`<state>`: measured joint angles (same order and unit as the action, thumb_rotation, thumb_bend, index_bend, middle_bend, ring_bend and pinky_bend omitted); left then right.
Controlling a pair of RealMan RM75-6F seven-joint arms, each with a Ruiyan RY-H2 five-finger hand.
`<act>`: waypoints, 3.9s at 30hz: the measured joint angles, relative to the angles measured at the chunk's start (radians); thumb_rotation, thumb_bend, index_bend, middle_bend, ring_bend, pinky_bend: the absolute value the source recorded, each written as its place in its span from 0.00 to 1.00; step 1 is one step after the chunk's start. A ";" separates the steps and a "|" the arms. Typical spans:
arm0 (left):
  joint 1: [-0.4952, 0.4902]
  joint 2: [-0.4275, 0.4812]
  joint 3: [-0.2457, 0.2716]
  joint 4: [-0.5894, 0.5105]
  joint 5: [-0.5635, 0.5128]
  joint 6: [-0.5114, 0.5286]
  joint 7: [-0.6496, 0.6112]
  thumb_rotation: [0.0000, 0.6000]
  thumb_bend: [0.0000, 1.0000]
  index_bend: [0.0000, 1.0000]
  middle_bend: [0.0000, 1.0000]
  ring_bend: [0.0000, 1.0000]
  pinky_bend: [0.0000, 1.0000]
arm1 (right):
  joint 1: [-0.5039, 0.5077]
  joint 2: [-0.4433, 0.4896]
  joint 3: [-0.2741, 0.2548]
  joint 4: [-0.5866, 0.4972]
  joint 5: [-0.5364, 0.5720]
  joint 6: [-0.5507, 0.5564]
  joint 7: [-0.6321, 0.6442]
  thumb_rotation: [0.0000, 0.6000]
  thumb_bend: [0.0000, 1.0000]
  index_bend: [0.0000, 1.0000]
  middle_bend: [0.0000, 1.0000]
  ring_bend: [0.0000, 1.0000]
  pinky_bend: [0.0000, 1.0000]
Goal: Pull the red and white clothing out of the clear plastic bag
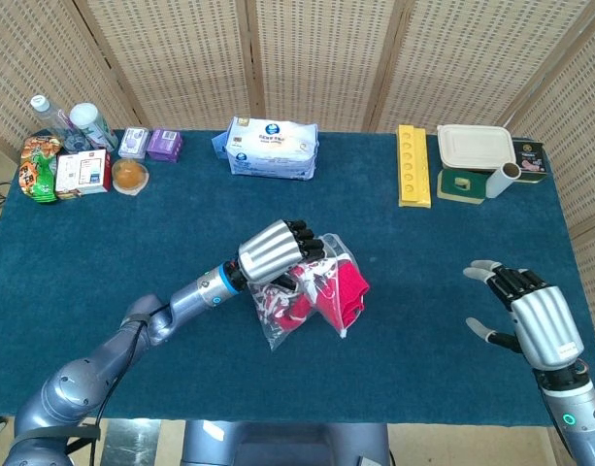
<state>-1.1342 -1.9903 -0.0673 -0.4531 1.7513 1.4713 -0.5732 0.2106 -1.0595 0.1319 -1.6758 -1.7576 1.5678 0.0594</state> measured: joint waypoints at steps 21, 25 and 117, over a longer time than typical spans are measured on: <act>-0.103 -0.144 0.018 0.141 -0.024 -0.072 -0.035 1.00 0.38 0.80 0.63 0.63 0.56 | 0.139 -0.074 0.017 -0.052 -0.072 -0.098 -0.093 1.00 0.17 0.38 0.35 0.50 0.51; -0.109 -0.156 0.023 0.155 -0.030 -0.073 -0.042 1.00 0.38 0.80 0.63 0.63 0.56 | 0.151 -0.087 0.017 -0.047 -0.062 -0.112 -0.100 1.00 0.17 0.39 0.36 0.51 0.52; -0.121 -0.149 0.046 0.114 -0.097 -0.113 -0.081 1.00 0.01 0.37 0.53 0.49 0.45 | 0.214 -0.085 -0.023 -0.146 0.069 -0.233 -0.236 1.00 0.66 0.71 0.52 0.68 0.65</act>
<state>-1.2554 -2.1392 -0.0212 -0.3395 1.6538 1.3586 -0.6538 0.4244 -1.1448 0.1088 -1.8216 -1.6888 1.3344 -0.1770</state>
